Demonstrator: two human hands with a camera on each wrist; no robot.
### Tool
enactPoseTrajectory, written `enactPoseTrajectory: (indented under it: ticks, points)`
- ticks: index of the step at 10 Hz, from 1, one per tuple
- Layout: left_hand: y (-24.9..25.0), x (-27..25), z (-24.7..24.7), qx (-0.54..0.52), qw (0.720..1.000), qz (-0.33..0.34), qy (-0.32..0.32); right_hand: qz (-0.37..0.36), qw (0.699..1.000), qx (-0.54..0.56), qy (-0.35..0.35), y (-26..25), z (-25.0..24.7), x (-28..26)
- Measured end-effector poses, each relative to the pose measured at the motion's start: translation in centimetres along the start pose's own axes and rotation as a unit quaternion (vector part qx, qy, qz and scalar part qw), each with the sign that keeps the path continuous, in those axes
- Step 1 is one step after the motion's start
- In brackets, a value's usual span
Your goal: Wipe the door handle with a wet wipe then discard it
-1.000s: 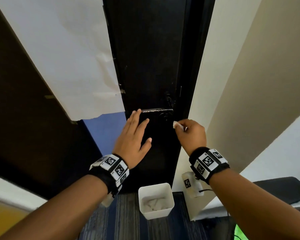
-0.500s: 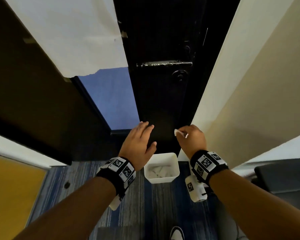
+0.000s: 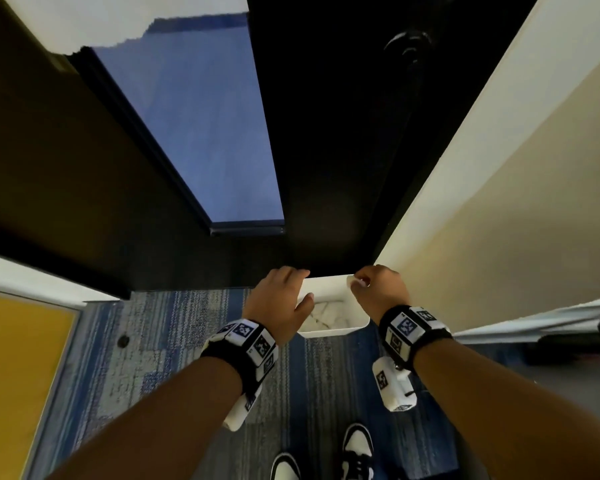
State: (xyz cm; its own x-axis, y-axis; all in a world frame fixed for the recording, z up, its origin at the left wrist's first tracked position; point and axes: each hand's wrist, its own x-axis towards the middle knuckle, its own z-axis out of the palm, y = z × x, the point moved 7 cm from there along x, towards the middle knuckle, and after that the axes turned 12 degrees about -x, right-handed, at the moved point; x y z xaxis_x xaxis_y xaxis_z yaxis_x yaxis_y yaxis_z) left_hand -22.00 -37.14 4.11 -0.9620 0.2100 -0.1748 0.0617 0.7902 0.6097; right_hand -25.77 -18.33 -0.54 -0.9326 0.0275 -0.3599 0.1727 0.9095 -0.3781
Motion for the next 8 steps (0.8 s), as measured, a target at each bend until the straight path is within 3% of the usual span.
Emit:
enactPoseTrajectory:
  ticks: [5, 8]
  points:
    - [-6.8, 1.1, 8.1, -0.002, 0.999, -0.032, -0.032, 0.006, 0.992, -0.097, -0.080, 2.7, 12.4, 4.8]
    - [-7.2, 0.7, 7.1, -0.004, 0.999, -0.044, -0.019, -0.002, 0.991, -0.114, -0.068, 2.1, 12.6, 5.1]
